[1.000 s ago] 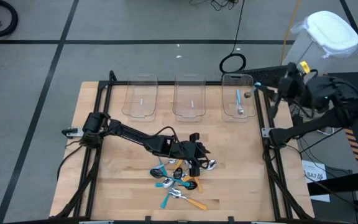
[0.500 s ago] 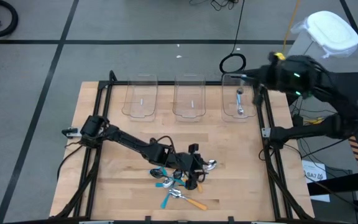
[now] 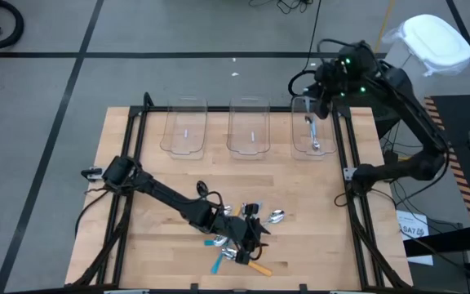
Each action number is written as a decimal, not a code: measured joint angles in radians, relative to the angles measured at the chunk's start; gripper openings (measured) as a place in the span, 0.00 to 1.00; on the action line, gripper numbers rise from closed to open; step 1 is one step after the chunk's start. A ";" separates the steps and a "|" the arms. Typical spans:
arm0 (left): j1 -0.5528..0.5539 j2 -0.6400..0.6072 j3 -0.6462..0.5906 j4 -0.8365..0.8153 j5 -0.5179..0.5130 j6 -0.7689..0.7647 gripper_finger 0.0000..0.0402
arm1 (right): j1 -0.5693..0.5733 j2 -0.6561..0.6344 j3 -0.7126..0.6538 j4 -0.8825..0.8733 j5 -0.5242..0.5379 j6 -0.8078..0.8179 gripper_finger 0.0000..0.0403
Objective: Sort silverware by color (type)
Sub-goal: Put the light blue spoon into the right transparent bin
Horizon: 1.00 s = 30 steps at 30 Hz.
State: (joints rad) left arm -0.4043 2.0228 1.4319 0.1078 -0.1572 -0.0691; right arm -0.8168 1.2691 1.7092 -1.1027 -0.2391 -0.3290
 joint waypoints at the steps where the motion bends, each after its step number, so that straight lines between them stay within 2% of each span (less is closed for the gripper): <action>1: -0.002 0.000 0.000 0.001 0.000 0.000 0.42 | -0.018 0.011 0.000 -0.009 -0.002 -0.001 0.09; 6: -0.003 0.000 0.000 0.000 0.000 0.000 0.42 | -0.088 0.050 -0.004 -0.046 -0.003 0.001 0.09; 10: -0.003 0.000 0.000 0.000 0.000 0.001 0.42 | -0.130 0.054 -0.045 -0.043 -0.054 -0.001 0.09; 22: 0.011 0.000 0.000 0.001 0.000 0.015 0.42 | -0.190 -0.003 -0.349 0.134 -0.055 0.002 0.09; 30: 0.013 0.000 0.000 0.001 0.000 0.022 0.42 | -0.252 -0.002 -0.504 0.285 -0.053 0.002 0.09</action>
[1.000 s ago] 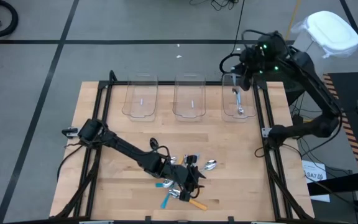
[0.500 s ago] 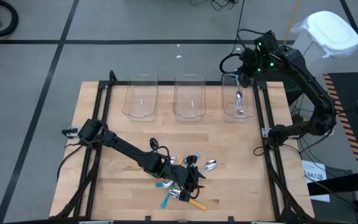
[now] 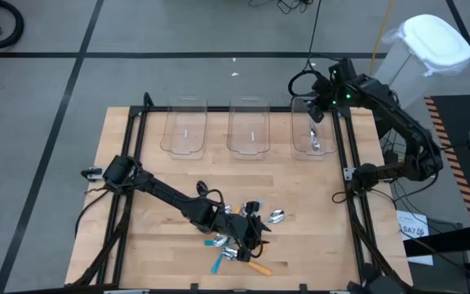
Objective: Sort silverware by color (type)
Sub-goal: Put the light blue spoon into the right transparent bin
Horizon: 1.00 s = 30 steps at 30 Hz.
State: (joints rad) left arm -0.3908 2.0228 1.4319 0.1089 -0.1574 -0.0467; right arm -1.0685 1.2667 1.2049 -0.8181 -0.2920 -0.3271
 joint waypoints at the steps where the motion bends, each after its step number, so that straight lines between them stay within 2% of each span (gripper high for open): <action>1: 0.000 0.000 0.000 0.000 0.000 0.000 0.42 | -0.007 0.000 -0.015 0.015 0.000 0.000 0.09; 13: 0.010 0.000 0.000 0.001 0.000 0.005 0.42 | -0.051 0.048 -0.107 0.060 0.004 -0.015 0.09; 30: 0.010 0.000 0.000 0.000 0.000 0.013 0.42 | -0.051 0.132 -0.112 0.067 0.034 -0.011 0.09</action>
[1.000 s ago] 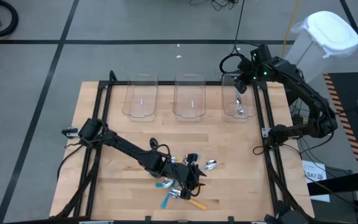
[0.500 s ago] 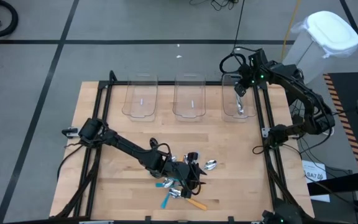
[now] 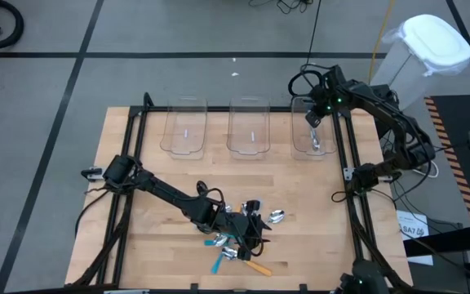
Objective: Sort silverware by color (type)
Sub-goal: Put the light blue spoon into the right transparent bin
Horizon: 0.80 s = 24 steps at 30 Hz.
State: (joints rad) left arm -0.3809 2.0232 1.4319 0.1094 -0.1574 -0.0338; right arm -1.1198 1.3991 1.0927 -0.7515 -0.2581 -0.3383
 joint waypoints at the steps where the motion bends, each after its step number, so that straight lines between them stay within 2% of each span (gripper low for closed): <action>1: 0.000 0.000 0.000 0.000 0.000 0.000 0.42 | 0.000 0.004 0.000 0.000 0.000 0.001 0.09; 24: 0.000 0.000 0.000 0.000 0.000 0.000 0.42 | 0.000 0.056 0.000 0.004 0.026 0.019 0.10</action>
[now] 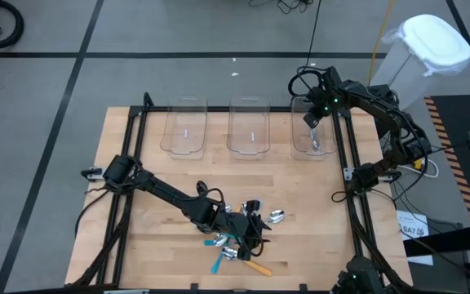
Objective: Sort silverware by color (type)
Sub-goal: Put the light blue spoon into the right transparent bin
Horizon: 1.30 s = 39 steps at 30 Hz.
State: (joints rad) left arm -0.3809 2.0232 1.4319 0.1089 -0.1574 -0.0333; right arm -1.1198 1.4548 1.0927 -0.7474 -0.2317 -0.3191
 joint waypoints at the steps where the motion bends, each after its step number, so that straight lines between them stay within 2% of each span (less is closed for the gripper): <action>1: 0.000 0.000 0.000 0.000 0.000 0.000 0.42 | 0.000 0.000 0.000 0.000 0.000 0.000 0.11; 11: 0.000 0.000 0.000 -0.001 0.000 0.000 0.42 | 0.000 0.000 0.000 0.010 0.000 0.016 0.24; 27: 0.000 0.000 0.000 -0.003 0.000 0.000 0.42 | 0.012 -0.014 0.000 0.004 -0.004 0.042 0.25; 39: 0.001 0.000 0.000 -0.009 0.000 -0.004 0.42 | 0.144 -0.203 0.000 -0.051 0.001 0.108 0.25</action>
State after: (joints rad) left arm -0.3803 2.0235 1.4319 0.1001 -0.1573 -0.0374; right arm -0.9763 1.2521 1.0924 -0.7986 -0.2306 -0.2107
